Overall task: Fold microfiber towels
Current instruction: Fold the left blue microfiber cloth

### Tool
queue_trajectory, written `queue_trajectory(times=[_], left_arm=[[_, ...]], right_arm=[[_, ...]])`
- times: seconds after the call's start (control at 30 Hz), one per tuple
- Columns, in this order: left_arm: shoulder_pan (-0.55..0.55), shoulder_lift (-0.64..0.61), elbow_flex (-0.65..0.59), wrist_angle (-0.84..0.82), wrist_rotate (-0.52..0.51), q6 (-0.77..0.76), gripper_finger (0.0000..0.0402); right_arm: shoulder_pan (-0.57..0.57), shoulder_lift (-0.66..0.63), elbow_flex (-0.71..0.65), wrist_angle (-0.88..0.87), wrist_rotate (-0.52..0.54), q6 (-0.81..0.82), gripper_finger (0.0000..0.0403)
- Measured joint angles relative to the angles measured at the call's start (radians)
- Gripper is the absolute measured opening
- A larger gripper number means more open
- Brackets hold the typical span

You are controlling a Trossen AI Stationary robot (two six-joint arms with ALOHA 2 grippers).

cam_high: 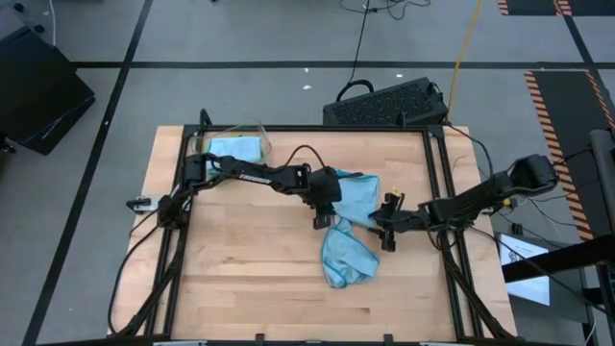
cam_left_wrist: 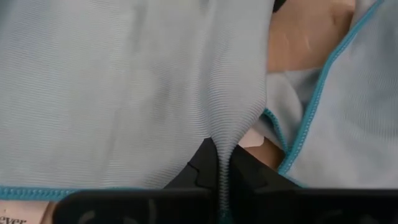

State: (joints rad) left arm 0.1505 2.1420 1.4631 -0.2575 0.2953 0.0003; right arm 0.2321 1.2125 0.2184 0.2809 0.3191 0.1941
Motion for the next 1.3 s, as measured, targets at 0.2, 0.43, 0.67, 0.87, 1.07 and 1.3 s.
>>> queue_trajectory(times=[0.2, 0.43, 0.67, 0.87, 1.07, 1.3], left_arm=[[0.000, 0.000, 0.000, 0.000, 0.010, -0.011, 0.0021], [0.000, 0.000, 0.000, 0.000, 0.018, -0.029, 0.0015], [-0.012, -0.001, 0.001, -0.033, 0.012, 0.034, 0.0121], [-0.039, -0.001, 0.001, -0.063, -0.056, 0.071, 0.0185], [-0.055, -0.002, 0.002, -0.134, -0.124, 0.101, 0.0180], [-0.054, -0.013, 0.002, -0.136, -0.169, 0.121, 0.0146]], right_arm=[[0.001, 0.063, 0.003, 0.018, -0.002, 0.002, 0.0165], [0.000, 0.080, 0.002, 0.054, -0.003, 0.022, 0.0050], [-0.003, 0.056, 0.000, 0.052, -0.014, 0.174, 0.0020], [-0.003, 0.056, 0.000, 0.055, -0.014, 0.243, 0.0009], [-0.004, 0.056, 0.000, 0.059, -0.010, 0.254, 0.0009], [-0.004, 0.056, 0.000, 0.056, -0.009, 0.265, 0.0009]])
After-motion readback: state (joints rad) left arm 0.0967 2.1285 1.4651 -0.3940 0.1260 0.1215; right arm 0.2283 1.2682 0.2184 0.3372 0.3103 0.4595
